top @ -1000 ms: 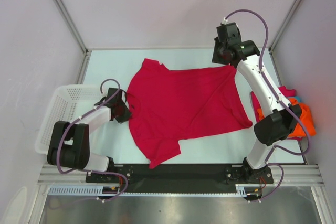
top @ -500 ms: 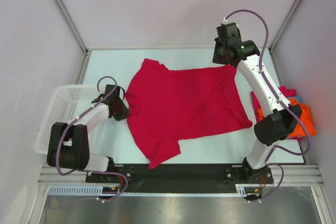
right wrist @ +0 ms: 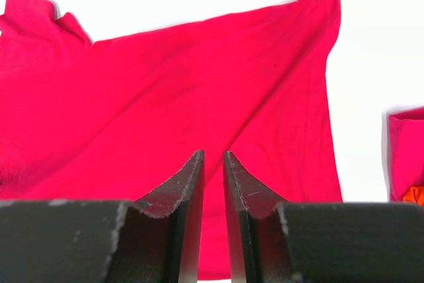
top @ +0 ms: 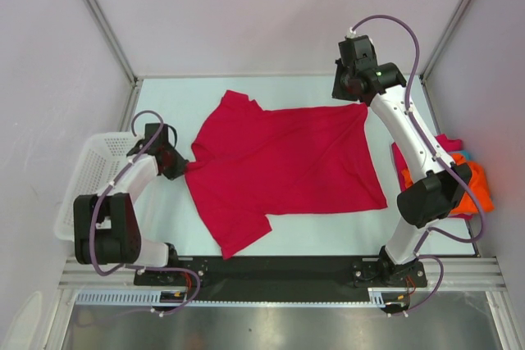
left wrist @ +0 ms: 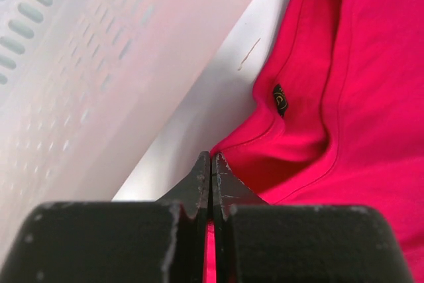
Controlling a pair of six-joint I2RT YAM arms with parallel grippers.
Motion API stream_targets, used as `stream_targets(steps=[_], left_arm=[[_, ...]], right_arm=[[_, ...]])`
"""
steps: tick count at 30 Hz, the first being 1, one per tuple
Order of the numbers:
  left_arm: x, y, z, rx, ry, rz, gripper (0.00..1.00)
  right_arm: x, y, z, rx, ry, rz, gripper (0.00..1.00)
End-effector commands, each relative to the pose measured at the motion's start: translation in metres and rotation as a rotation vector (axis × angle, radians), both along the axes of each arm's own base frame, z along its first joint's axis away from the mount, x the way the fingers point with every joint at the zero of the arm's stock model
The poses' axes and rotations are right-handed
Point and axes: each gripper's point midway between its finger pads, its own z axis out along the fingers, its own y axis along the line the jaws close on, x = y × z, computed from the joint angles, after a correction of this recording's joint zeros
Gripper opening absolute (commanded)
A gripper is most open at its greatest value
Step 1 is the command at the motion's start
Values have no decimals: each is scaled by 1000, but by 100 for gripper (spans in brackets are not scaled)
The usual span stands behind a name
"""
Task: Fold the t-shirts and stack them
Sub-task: Flatten out the tshirt
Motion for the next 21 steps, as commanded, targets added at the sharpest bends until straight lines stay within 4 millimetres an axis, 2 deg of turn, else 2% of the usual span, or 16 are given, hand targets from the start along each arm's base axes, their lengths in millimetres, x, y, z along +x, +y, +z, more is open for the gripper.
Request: stream_targets(steps=[1,7,10,11,14,17,21], left_arm=[[18,4,13,-3,-38,-16,0],[24,3,13,-17,-39,-30,0],[27,-4,17,-47,-56,-63,23],[27,-5,18,-52,-63,-70,47],[29,-5,25,-51,-78,-69,75],[33,-3,35,-41,-91,-67,88],[47,-5,53,-51,-125,-74,89]], right_arm=[[-2,-2,21,-9,-50,10,23],[-2,-6,16,-15,-37,3,23],[-1,-8,13,-14,-31,-2,25],[0,-9,11,-13,-29,-6,28],[1,-10,4,-6,-15,-11,33],[6,-9,-10,13,5,-12,37],[15,-1,-40,57,67,-4,37]])
